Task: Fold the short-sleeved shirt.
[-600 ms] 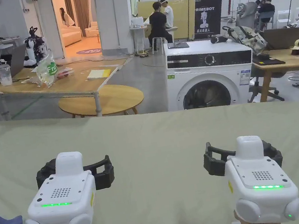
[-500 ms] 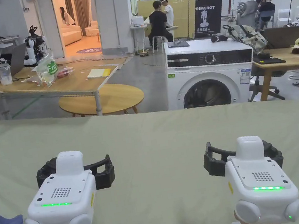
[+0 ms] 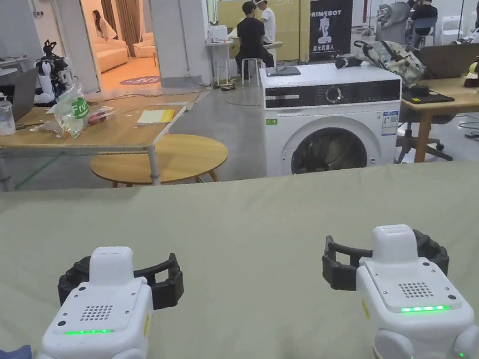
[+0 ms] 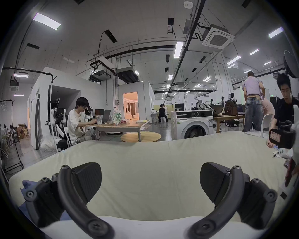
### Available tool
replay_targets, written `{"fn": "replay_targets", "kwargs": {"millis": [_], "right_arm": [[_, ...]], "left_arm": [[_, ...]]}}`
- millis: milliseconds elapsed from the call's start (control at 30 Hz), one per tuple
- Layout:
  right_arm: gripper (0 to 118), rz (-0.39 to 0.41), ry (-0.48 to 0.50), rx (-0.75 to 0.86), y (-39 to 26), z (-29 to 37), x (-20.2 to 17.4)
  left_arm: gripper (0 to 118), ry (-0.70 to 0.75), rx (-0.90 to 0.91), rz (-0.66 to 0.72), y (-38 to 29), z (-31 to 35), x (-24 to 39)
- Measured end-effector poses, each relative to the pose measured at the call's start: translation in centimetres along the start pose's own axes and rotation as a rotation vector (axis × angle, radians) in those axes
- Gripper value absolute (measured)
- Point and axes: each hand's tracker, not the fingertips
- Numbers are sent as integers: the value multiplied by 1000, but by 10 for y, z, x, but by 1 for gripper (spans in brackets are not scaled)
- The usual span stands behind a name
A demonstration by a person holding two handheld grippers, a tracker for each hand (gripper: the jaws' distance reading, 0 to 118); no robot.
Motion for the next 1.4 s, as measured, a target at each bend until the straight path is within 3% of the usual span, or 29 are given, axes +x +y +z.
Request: {"fn": "replay_targets", "kwargs": {"millis": [267,400,1167,1400], "right_arm": [[118,-39,-8,11,6,1,-3],[118,17,-16,0,5,-3,-6],[118,-14,-41,-53,10,-3,-1],[118,72,2,-31,10,0,-11]], "left_arm": [[118,-36,-15,-6,-1,-4,7],[118,-39,-1,-33,0,-1,14],[118,-44,-20,-10,1,-1,13],[118,-30,-13,8,4,2,15]]}}
